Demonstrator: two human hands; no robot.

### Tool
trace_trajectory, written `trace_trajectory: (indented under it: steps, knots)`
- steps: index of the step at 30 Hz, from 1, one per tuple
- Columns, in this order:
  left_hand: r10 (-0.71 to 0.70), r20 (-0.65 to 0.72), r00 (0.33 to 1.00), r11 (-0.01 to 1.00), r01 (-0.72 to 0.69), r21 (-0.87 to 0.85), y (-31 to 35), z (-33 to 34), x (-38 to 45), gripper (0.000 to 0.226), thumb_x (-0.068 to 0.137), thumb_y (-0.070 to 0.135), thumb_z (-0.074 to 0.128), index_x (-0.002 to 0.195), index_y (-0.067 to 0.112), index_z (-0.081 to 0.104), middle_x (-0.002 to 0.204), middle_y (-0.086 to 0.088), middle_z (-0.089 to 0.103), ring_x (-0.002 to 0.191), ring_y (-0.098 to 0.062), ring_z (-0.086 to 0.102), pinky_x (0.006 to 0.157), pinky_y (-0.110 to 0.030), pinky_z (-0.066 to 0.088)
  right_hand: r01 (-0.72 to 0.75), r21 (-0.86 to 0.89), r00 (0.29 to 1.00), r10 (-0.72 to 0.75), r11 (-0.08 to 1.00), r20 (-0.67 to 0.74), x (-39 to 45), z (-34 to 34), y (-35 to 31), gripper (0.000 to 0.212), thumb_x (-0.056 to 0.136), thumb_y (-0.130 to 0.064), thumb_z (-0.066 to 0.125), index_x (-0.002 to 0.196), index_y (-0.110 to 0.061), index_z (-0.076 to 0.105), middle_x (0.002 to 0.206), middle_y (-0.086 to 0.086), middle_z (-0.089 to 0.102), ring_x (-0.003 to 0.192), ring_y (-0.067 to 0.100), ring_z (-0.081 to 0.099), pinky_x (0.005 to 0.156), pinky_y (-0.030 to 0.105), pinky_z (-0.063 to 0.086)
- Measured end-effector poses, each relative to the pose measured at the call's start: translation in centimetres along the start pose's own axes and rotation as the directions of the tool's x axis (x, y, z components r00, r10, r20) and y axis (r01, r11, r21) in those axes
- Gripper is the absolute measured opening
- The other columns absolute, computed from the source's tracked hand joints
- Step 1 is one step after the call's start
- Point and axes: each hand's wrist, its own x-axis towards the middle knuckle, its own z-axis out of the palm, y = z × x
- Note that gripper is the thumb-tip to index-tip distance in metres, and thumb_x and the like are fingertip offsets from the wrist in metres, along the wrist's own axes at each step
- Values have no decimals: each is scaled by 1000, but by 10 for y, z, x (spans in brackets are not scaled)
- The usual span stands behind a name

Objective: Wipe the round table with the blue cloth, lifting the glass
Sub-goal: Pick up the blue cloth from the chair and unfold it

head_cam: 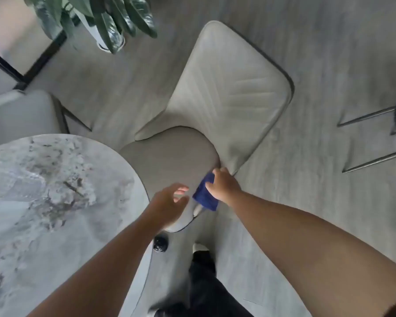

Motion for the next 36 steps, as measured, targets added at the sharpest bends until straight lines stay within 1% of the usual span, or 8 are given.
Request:
trace_trajectory:
  steps: [5, 14, 16, 20, 26, 30, 33, 36]
  knots:
    - [-108, 69, 992, 994, 110, -14, -10, 19, 16, 27, 100, 28, 58, 125, 28, 64, 127, 8, 69, 110, -12, 66, 94, -22, 43, -102, -89, 980, 115, 991, 160, 31, 13, 25, 50, 100, -32, 53, 144, -11, 42, 149, 14, 47, 131, 32, 54, 102, 38, 46]
    - [-156, 82, 984, 985, 161, -56, -11, 18, 18, 29, 101, 29, 55, 129, 27, 63, 128, 8, 68, 112, -12, 65, 100, -27, 47, -134, -125, 988, 142, 983, 58, 47, 27, 30, 52, 102, -16, 53, 151, -6, 37, 150, 15, 49, 136, 29, 52, 105, 31, 42]
    - [-164, 73, 984, 983, 169, -75, -11, 14, 14, 27, 101, 29, 55, 127, 27, 64, 127, 8, 69, 111, -12, 65, 97, -26, 47, -178, -45, 981, 181, 983, 72, 44, 20, 24, 43, 100, -17, 55, 142, -6, 50, 139, 14, 61, 127, 30, 60, 96, 31, 46]
    - [-155, 54, 986, 981, 160, -106, -10, -1, -1, 26, 102, 28, 55, 126, 26, 64, 127, 6, 69, 110, -13, 64, 96, -24, 45, -179, 258, 983, 161, 949, 91, 29, -6, 3, 17, 87, -14, 62, 103, -12, 70, 89, 3, 67, 94, 30, 69, 70, 26, 45]
    - [-143, -79, 986, 964, 121, -235, -10, -49, -39, 26, 105, 28, 51, 122, 18, 67, 123, -3, 70, 115, -23, 64, 102, -37, 49, -9, 599, 997, -36, 801, 63, -43, -76, -76, 7, 85, -18, 69, 82, -13, 67, 55, -1, 55, 41, 15, 50, 43, 25, 40]
    - [-195, -139, 971, 795, 73, -602, 0, -98, -76, 45, 108, 50, 35, 125, 21, 63, 132, -6, 66, 120, -27, 62, 104, -47, 47, 233, 687, 951, -308, 688, -14, -120, -126, -145, 16, 88, -19, 72, 93, -4, 68, 64, 3, 58, 38, 15, 43, 42, 26, 39]
    - [-72, -250, 966, 609, -156, -778, 3, -139, -117, 40, 102, 57, 43, 123, 36, 69, 130, 0, 71, 115, -15, 69, 91, -34, 56, 353, 728, 864, -503, 588, -13, -180, -150, -194, 14, 90, -18, 70, 96, -6, 64, 71, 7, 57, 41, 15, 38, 45, 32, 42]
    - [26, -430, 902, 559, -369, -742, 2, -170, -167, 33, 99, 43, 53, 111, 25, 78, 118, -8, 77, 114, -21, 71, 98, -38, 54, 423, 701, 806, -592, 574, -1, -233, -160, -229, 23, 87, -23, 73, 98, -7, 61, 70, 2, 63, 39, 10, 43, 47, 34, 43]
